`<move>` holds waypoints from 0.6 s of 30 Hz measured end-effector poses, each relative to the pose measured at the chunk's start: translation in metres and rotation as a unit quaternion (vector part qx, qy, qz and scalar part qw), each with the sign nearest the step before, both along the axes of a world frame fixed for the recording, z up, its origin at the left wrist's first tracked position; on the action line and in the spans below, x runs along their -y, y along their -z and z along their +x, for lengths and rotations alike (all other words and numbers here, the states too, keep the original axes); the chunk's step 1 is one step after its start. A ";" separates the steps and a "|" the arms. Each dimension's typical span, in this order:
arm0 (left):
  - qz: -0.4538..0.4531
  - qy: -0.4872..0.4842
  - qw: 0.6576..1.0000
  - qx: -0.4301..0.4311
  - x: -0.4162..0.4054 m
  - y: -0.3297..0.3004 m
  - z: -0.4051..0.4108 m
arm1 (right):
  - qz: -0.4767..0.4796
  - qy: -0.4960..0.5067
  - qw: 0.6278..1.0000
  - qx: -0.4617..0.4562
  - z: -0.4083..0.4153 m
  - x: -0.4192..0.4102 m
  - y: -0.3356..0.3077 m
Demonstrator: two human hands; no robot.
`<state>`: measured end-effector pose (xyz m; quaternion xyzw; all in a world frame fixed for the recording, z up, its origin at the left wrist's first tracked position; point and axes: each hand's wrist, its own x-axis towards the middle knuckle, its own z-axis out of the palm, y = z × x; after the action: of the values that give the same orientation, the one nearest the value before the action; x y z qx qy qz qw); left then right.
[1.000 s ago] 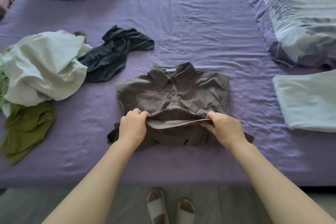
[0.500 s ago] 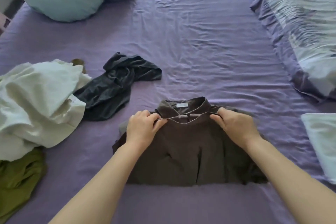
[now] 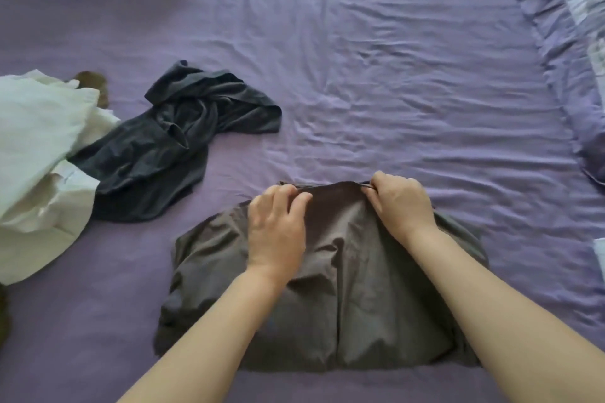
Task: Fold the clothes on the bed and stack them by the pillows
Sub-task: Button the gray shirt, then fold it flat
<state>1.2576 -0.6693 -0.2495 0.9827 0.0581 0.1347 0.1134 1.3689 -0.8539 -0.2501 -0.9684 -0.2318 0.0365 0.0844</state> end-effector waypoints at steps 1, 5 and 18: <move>-0.009 0.058 0.998 0.012 0.020 0.005 -0.008 | 0.005 0.009 1.000 -0.005 0.002 -0.002 0.003; -0.030 0.090 0.972 -0.216 0.079 0.016 -0.024 | -0.004 0.012 0.999 -0.039 -0.002 0.017 0.002; 0.039 -0.001 0.941 -0.337 0.089 0.042 -0.001 | 0.155 0.195 0.946 -0.210 0.004 0.129 -0.010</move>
<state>1.2570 -0.7582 -0.2918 0.9742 0.0885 -0.2016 0.0487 1.3733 -0.9832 -0.2404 -0.9400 -0.0186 0.1851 0.2860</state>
